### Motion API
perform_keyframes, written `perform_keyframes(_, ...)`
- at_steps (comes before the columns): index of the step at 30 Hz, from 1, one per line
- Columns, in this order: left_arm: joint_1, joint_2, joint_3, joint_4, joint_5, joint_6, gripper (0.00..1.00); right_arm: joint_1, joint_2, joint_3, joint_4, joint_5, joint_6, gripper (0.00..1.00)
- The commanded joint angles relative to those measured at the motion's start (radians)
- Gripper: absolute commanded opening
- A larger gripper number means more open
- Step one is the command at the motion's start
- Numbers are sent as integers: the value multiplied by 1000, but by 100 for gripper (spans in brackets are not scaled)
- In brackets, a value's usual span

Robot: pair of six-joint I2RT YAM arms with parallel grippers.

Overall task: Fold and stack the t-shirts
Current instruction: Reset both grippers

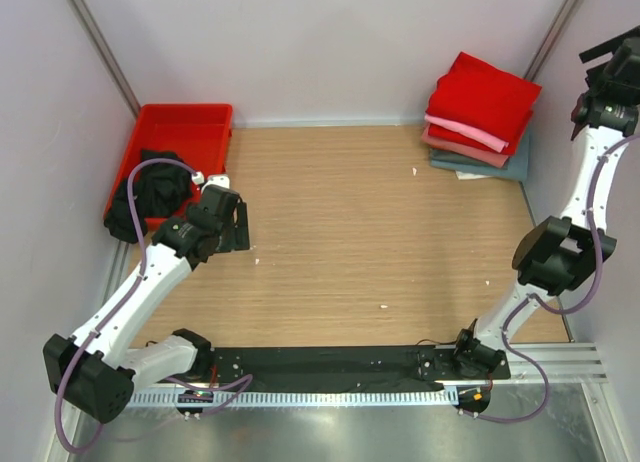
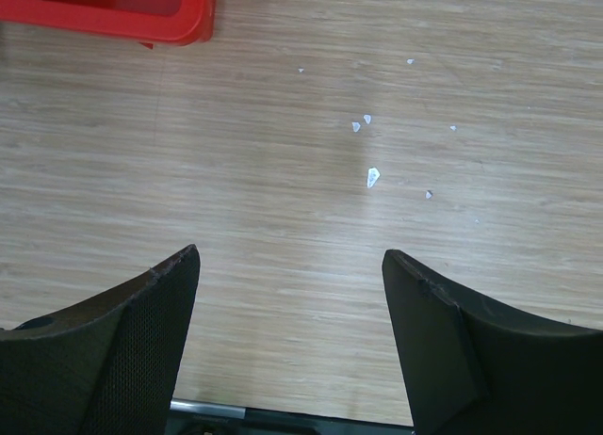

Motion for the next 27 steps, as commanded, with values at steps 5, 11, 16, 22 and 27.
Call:
perform_keyframes(5,-2,-24,22,6,2,-3,80,136,-289,-271,184,-26,8,97)
perform_keyframes(11,-2,-32,21,6,2,-6,80,371,-451,-616,267,-222,66,96)
perform_keyframes(16,-2,-20,21,6,9,-4,80,625,-569,-917,334,-293,55,97)
perform_keyframes(22,-2,-26,19,8,12,-3,80,978,-606,-1110,242,-155,-38,97)
perform_keyframes(27,-2,-26,21,6,18,-1,80,1158,-698,-1304,235,-67,-23,97)
